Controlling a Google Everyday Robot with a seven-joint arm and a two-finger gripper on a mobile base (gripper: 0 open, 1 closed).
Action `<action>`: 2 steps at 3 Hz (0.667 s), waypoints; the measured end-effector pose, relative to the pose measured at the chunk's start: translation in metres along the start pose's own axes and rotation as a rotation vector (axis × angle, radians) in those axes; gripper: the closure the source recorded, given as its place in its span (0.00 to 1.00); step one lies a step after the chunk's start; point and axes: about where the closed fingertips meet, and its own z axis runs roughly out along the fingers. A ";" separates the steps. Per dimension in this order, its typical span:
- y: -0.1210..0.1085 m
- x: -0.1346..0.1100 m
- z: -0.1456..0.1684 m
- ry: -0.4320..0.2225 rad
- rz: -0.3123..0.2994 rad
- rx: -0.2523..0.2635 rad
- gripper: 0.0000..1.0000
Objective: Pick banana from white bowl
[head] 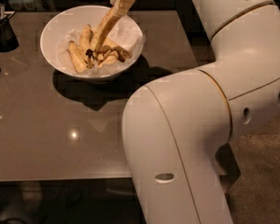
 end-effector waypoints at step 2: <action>-0.014 -0.031 -0.034 -0.047 -0.063 0.088 1.00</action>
Offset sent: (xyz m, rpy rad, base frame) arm -0.0506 0.0229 0.0577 0.1027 -0.1351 0.0865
